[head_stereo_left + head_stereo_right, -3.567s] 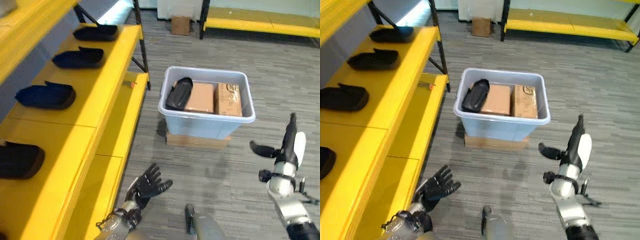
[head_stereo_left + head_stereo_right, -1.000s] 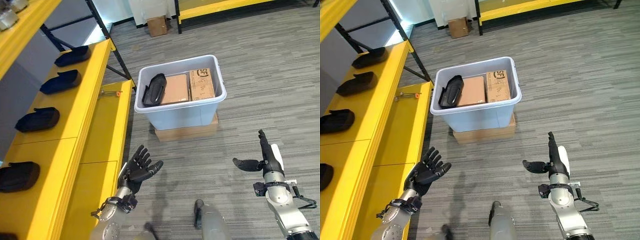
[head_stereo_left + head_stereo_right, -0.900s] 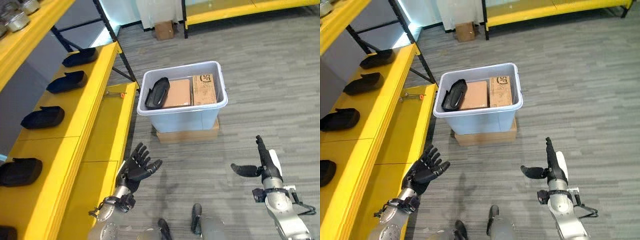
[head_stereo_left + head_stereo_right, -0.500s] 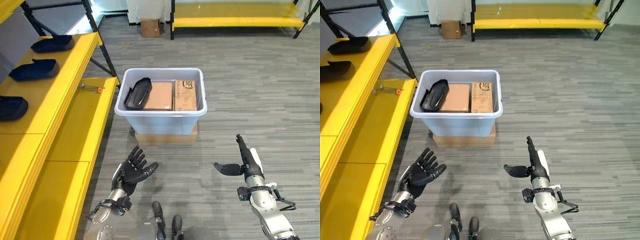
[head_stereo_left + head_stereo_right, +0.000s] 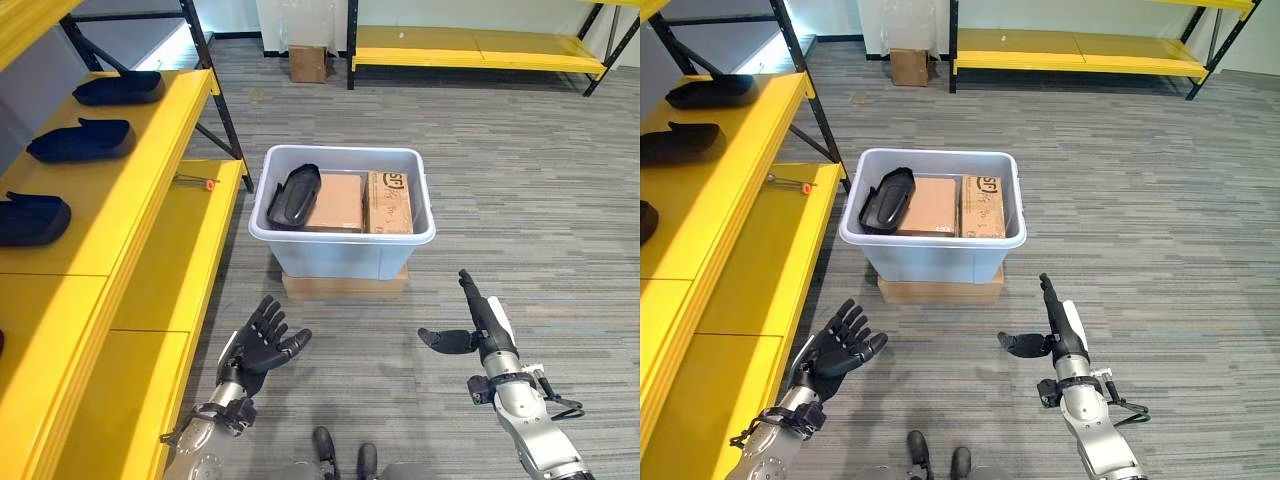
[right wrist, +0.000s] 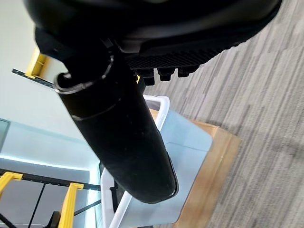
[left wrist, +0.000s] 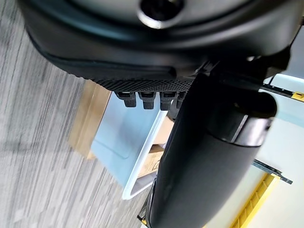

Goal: Move parts from the plastic box to the shelf.

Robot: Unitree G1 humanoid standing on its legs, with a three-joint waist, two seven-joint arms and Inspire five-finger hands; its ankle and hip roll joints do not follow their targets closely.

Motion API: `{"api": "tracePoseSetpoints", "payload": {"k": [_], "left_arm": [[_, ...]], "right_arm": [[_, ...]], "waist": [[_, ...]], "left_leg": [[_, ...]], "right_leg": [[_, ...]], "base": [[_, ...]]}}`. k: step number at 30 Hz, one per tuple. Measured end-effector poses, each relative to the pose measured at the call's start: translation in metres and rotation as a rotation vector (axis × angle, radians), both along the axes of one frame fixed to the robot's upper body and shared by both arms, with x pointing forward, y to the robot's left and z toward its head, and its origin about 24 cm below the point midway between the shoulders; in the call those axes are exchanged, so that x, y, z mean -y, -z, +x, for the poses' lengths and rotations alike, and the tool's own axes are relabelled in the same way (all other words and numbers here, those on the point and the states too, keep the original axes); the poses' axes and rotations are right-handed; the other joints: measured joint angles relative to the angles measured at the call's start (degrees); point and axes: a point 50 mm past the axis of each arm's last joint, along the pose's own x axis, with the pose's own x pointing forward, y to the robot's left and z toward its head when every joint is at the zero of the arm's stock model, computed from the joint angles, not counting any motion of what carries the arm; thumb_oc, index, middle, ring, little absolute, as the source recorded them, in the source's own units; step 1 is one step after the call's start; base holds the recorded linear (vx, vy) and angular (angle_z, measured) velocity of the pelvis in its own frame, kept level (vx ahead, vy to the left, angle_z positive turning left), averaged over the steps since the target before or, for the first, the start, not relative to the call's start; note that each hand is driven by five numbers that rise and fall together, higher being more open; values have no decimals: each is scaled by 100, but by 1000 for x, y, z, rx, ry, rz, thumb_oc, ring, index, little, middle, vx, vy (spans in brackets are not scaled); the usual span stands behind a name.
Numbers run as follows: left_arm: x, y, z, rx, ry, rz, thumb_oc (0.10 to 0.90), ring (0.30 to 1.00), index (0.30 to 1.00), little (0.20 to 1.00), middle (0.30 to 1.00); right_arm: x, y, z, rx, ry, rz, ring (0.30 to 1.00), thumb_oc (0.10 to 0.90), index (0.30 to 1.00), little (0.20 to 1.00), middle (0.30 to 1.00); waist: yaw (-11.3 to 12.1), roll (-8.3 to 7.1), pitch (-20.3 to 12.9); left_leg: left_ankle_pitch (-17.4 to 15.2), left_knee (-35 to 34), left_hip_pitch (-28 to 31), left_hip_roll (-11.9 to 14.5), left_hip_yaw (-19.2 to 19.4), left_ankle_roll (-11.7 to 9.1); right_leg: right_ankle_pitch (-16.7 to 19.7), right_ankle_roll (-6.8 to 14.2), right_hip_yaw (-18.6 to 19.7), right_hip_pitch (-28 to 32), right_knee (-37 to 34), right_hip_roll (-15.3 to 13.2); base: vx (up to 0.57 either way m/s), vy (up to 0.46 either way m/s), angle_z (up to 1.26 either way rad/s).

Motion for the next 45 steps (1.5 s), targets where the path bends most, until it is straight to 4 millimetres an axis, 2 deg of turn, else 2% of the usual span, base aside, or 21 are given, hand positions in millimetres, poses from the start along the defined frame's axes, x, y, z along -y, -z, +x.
{"api": "tracePoseSetpoints", "payload": {"k": [2,4,5,6,7,9,10,11,12,14,15,16,17,19,21,23,26,28,31,39,45], "left_arm": [[-3,1,2,-6,1,14,900,1000,1000,1000,1000],[-8,-2,7,0,17,39,900,1000,1000,1000,1000],[-10,-2,12,-4,31,61,900,1000,1000,1000,1000],[-6,0,11,-14,44,57,900,1000,1000,1000,1000],[-2,3,7,-27,71,57,900,1000,1000,1000,1000],[1,4,3,-34,121,63,900,1000,1000,1000,1000],[-1,4,5,-36,133,71,900,1000,1000,1000,1000],[-4,3,7,-38,144,88,900,1000,1000,1000,1000],[-5,2,10,-39,152,91,900,1000,1000,1000,1000],[-2,15,-2,-97,157,86,900,1000,1000,1000,1000],[1,22,-11,-129,181,97,900,1000,1000,1000,1000],[2,23,-12,-132,180,95,900,1000,1000,1000,1000],[9,19,-12,-122,194,76,900,1000,1000,1000,1000],[16,2,-9,-40,221,71,900,1000,1000,1000,1000],[18,-1,-4,-25,233,70,900,1000,1000,1000,1000],[25,-6,5,2,260,70,900,1000,1000,1000,1000],[29,-4,4,-1,270,59,900,1000,1000,1000,1000],[37,-6,7,16,269,28,900,1000,1000,1000,1000],[42,-10,13,39,283,22,900,1000,1000,1000,1000],[47,-9,15,35,303,21,900,1000,1000,1000,1000],[46,-13,18,66,303,28,900,1000,1000,1000,1000]], "right_arm": [[1,-4,3,26,10,-25,1000,900,1000,1000,1000],[-1,-14,7,93,12,-21,1000,900,1000,1000,1000],[-4,-16,10,110,14,-11,1000,900,1000,1000,1000],[-4,-13,7,98,14,-7,1000,900,1000,1000,1000],[-4,-10,4,84,10,-11,1000,900,1000,1000,1000],[0,-11,3,97,3,-26,1000,900,1000,1000,1000],[0,-10,2,94,5,-26,1000,900,1000,1000,1000],[0,-8,-2,88,15,-15,1000,900,1000,1000,1000],[4,-3,-7,69,29,-18,1000,900,1000,1000,1000],[6,18,-18,-29,51,-19,1000,900,1000,1000,1000],[6,15,-16,-18,49,-18,1000,900,1000,1000,1000],[4,10,-9,6,43,-18,1000,900,1000,1000,1000],[5,8,-6,7,45,-26,1000,900,1000,1000,1000],[11,-6,-1,64,55,-63,1000,900,1000,1000,1000],[16,-17,4,107,76,-92,1000,900,1000,1000,1000],[28,-20,3,100,108,-122,1000,900,1000,1000,1000],[35,-23,3,110,132,-140,1000,900,1000,1000,1000],[45,-29,3,125,158,-169,1000,900,1000,1000,1000],[47,-32,3,135,169,-185,1000,900,1000,1000,1000],[43,-39,10,167,133,-241,1000,900,1000,1000,1000],[40,-43,12,200,103,-236,1000,900,1000,1000,1000]], "waist": [[14,22,2],[17,10,7],[-2,-22,30],[-77,-1,67],[-87,39,91],[-178,94,95],[-224,-41,107],[-399,-226,127],[-494,-310,133],[-491,-265,107],[-426,-195,56],[-418,-164,37],[-426,39,-34],[-422,136,-147],[-445,109,-143],[-514,251,-36],[-701,426,37],[-810,647,115],[-881,720,212],[-803,836,333],[-758,750,392]], "left_leg": [[-152,135,-5,-31,-4,155],[-283,345,43,-165,16,353],[-397,603,-15,-240,31,511],[-654,805,35,-211,-2,482],[-714,720,193,-238,-35,375],[-764,560,161,-244,-53,154],[-966,601,179,-269,139,-291],[-1053,1087,28,-229,201,-62],[-1181,1311,-34,-316,105,327],[-1138,1150,274,-242,-148,260],[-943,554,735,-227,-340,162],[-948,443,867,-240,-394,100],[-833,248,1269,1,-533,-264],[-721,507,1310,264,-570,-442],[-905,1114,727,386,-451,-551],[-640,345,429,916,-474,-673],[-84,145,374,1187,-478,-796],[173,152,364,1196,-475,-848],[119,132,331,1139,-482,-924],[-87,217,261,1092,-479,-850],[-276,738,141,1093,-542,-828]], "right_leg": [[-275,93,9,-180,597,-116],[-677,389,25,-923,2374,-440],[-270,877,-46,-1895,4273,-817],[373,1061,-44,-2601,5511,-1197],[239,1021,-35,-2886,5604,-1282],[106,961,60,-2934,3353,-1176],[222,833,116,-2924,2201,-1260],[377,1069,310,-2760,1143,-1481],[626,1200,537,-2604,569,-1574],[1171,760,895,-2180,-56,-1272],[1487,531,806,-1432,-380,-860],[1714,420,795,-1163,-561,-797],[1612,363,698,-637,-694,-563],[1331,114,704,-452,-693,-296],[1235,-89,855,-543,-673,-359],[1156,-92,867,-663,-618,-200],[1023,-46,931,-616,-587,-122],[1018,16,948,-615,-580,-107],[1005,135,932,-698,-505,-196],[533,201,938,-1234,483,-288],[-218,47,920,-1733,1813,-368]], "base": [[107,173,3],[119,206,5],[182,-11,11],[170,-168,14],[209,-264,6],[202,-287,2],[204,-312,46],[206,-298,79],[239,-347,80],[217,-300,80],[272,-354,89],[296,-395,71],[255,-384,29],[106,-254,-6],[47,-154,-30],[77,-91,-19],[68,-62,-18],[75,-64,-6],[67,-61,6],[84,-50,0],[88,-125,3]]}}
